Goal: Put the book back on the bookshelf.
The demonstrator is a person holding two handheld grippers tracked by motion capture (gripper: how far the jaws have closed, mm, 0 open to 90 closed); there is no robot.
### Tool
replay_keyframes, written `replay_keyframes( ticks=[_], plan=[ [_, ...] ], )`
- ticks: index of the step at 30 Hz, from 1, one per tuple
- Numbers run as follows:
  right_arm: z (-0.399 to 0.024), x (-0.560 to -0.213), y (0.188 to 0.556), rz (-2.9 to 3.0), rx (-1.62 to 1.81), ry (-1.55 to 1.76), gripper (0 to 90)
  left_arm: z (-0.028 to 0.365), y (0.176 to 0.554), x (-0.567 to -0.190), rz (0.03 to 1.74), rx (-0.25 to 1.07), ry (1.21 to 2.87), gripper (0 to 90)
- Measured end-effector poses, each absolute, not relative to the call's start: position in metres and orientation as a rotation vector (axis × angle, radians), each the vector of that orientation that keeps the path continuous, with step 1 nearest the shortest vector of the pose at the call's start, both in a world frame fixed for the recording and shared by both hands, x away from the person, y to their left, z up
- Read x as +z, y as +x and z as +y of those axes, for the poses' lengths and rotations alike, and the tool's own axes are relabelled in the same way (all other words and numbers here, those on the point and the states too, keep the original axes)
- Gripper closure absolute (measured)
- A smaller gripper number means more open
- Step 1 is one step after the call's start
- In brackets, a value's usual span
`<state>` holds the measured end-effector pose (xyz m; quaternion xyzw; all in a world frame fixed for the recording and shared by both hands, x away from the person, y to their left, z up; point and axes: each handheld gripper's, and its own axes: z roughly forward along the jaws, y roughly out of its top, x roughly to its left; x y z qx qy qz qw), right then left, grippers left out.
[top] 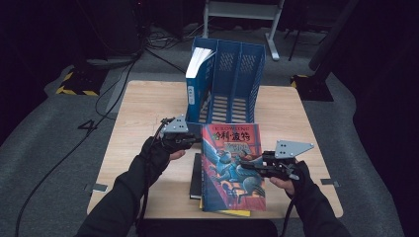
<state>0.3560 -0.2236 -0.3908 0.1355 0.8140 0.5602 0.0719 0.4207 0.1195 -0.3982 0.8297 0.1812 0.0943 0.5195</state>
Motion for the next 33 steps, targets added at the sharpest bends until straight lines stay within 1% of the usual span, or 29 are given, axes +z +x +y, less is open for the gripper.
replay_keyframes(
  ticks=[2, 6, 11, 18, 23, 28, 33],
  plan=[
    [-0.225, -0.390, 0.356, 2.444, 1.675, 0.414, 75.3, 0.116, 0.422, -0.394, 0.429, 0.218, 1.981, 90.0],
    [-0.225, -0.388, 0.356, 2.444, 1.639, 0.403, 75.8, 0.109, 0.421, -0.386, 0.395, 0.255, 1.989, 90.0],
    [-0.226, -0.386, 0.355, 2.419, 1.623, 0.397, 78.3, 0.105, 0.424, -0.378, 0.391, 0.255, 1.970, 90.0],
    [-0.223, -0.378, 0.354, 2.325, 1.600, 0.404, 84.1, 0.108, 0.424, -0.356, 0.372, 0.295, 1.949, 90.0],
    [-0.215, -0.374, 0.354, 2.260, 1.548, 0.403, 86.3, 0.112, 0.426, -0.346, 0.368, 0.320, 1.942, 90.0],
    [-0.213, -0.375, 0.355, 2.227, 1.535, 0.415, 87.0, 0.111, 0.425, -0.342, 0.364, 0.333, 1.942, 90.0],
    [-0.214, -0.377, 0.345, 2.186, 1.533, 0.396, 87.1, 0.110, 0.416, -0.338, 0.331, 0.327, 1.921, 90.0]
  ],
)
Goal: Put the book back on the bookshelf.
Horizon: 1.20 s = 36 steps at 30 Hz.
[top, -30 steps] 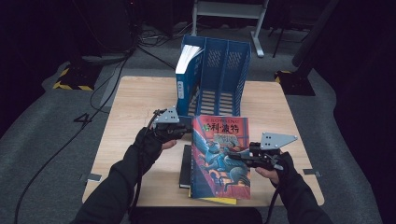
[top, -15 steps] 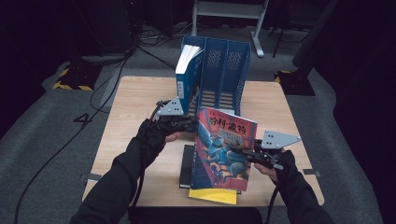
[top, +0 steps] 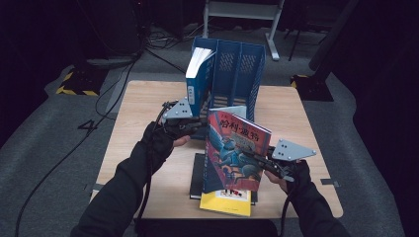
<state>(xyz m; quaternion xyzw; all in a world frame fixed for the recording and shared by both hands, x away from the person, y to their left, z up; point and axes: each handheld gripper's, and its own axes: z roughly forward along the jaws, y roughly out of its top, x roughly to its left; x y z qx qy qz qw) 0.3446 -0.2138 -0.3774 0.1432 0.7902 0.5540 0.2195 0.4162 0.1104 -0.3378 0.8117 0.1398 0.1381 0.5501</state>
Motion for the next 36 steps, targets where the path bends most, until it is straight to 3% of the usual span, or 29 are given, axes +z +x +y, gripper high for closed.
replay_keyframes(
  ticks=[6, 14, 31, 36],
  plan=[
    [-0.215, -0.378, 0.326, 2.133, 1.524, 0.341, 87.2, 0.106, 0.410, -0.328, 0.284, 0.323, 1.918, 90.0],
    [-0.215, -0.376, 0.328, 2.134, 1.536, 0.343, 82.6, 0.094, 0.408, -0.319, 0.234, 0.309, 1.925, 90.0],
    [-0.204, -0.372, 0.327, 2.103, 1.497, 0.300, 87.2, 0.100, 0.390, -0.309, 0.191, 0.322, 1.901, 89.8],
    [-0.204, -0.371, 0.319, 2.104, 1.506, 0.257, 87.4, 0.109, 0.380, -0.314, 0.210, 0.306, 1.855, 83.5]
  ],
)
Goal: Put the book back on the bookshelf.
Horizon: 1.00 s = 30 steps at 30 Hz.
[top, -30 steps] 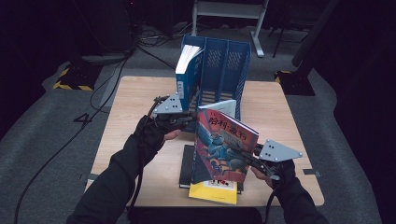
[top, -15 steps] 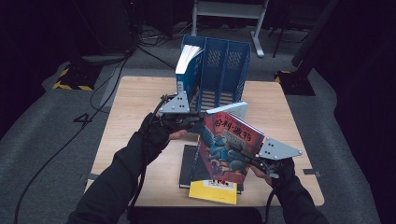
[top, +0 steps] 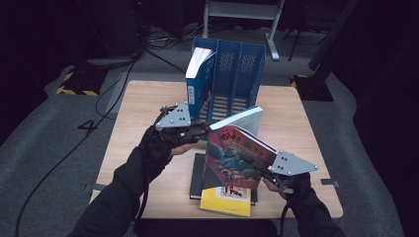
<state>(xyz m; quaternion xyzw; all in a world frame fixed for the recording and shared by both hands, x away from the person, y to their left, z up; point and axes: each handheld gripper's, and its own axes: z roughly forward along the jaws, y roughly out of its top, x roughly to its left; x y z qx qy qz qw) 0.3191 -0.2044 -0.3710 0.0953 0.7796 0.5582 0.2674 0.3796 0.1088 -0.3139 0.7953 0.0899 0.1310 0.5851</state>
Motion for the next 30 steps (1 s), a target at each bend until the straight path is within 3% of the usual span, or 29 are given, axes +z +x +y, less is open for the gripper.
replay_keyframes(
  ticks=[3, 8, 25, 30],
  plan=[
    [-0.206, -0.371, 0.312, 2.103, 1.518, 0.228, 87.6, 0.113, 0.370, -0.314, 0.224, 0.318, 1.840, 72.6],
    [-0.207, -0.372, 0.303, 2.098, 1.529, 0.186, 87.9, 0.118, 0.362, -0.315, 0.236, 0.329, 1.829, 62.0],
    [-0.213, -0.374, 0.293, 2.086, 1.560, 0.167, 88.0, 0.136, 0.332, -0.334, 0.292, 0.393, 1.947, 43.9],
    [-0.213, -0.375, 0.291, 2.084, 1.565, 0.162, 88.0, 0.134, 0.325, -0.344, 0.283, 0.285, 1.950, 36.4]
  ],
)
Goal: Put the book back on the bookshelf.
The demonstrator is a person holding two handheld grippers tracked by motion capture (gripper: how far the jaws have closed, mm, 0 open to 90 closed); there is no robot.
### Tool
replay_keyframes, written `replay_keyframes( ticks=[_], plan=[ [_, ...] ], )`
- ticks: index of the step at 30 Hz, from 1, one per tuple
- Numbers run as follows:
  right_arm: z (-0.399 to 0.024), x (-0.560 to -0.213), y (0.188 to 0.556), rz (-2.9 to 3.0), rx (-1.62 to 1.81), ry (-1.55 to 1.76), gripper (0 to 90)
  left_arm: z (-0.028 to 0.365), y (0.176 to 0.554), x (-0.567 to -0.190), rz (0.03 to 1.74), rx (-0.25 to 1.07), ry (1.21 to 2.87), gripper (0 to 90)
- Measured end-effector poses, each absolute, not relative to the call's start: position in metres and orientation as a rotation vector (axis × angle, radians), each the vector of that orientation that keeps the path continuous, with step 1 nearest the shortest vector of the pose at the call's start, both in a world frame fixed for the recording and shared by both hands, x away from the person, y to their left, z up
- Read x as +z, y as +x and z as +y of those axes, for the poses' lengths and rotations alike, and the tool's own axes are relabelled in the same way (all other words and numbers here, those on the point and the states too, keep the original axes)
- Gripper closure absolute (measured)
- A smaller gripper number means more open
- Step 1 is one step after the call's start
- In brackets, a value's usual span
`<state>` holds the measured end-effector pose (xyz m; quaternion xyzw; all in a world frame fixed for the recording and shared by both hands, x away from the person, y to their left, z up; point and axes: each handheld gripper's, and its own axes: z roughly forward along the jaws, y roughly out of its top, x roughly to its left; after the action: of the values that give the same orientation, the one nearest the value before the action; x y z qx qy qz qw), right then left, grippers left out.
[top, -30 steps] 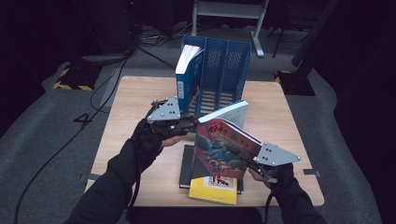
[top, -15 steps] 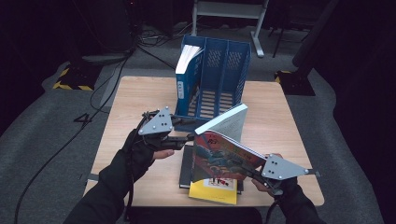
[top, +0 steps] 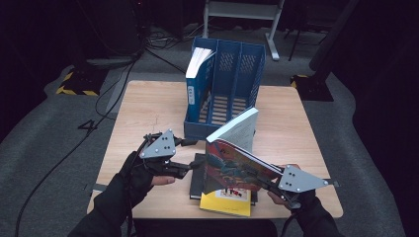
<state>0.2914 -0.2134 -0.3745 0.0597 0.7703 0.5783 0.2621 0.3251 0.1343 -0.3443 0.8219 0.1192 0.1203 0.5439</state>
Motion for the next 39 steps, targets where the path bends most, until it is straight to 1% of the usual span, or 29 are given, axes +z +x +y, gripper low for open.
replay_keyframes(
  ticks=[4, 11, 17, 18, 21, 24, 26, 32, 39],
  plan=[
    [-0.213, -0.375, 0.290, 2.087, 1.566, 0.162, 88.0, 0.117, 0.321, -0.355, 0.263, 0.232, 1.965, 31.9],
    [-0.213, -0.375, 0.289, 2.089, 1.573, 0.144, 87.9, 0.089, 0.332, -0.365, 0.252, 0.182, 1.919, 31.0],
    [-0.214, -0.374, 0.288, 2.096, 1.571, 0.131, 87.5, 0.081, 0.340, -0.360, 0.233, 0.187, 1.875, 36.4],
    [-0.214, -0.374, 0.288, 2.094, 1.564, 0.127, 87.3, 0.079, 0.340, -0.358, 0.230, 0.200, 1.871, 39.0],
    [-0.215, -0.374, 0.288, 2.095, 1.554, 0.134, 86.4, 0.076, 0.343, -0.354, 0.222, 0.201, 1.862, 39.9],
    [-0.218, -0.374, 0.289, 2.095, 1.546, 0.147, 83.0, 0.076, 0.343, -0.350, 0.212, 0.216, 1.849, 44.3],
    [-0.221, -0.376, 0.291, 2.091, 1.538, 0.178, 80.1, 0.077, 0.343, -0.348, 0.201, 0.221, 1.841, 50.6],
    [-0.234, -0.377, 0.295, 2.070, 1.534, 0.255, 73.3, 0.078, 0.343, -0.341, 0.191, 0.244, 1.843, 62.5],
    [-0.241, -0.379, 0.297, 2.067, 1.537, 0.293, 73.6, 0.074, 0.342, -0.335, 0.193, 0.278, 1.884, 67.2]
  ],
)
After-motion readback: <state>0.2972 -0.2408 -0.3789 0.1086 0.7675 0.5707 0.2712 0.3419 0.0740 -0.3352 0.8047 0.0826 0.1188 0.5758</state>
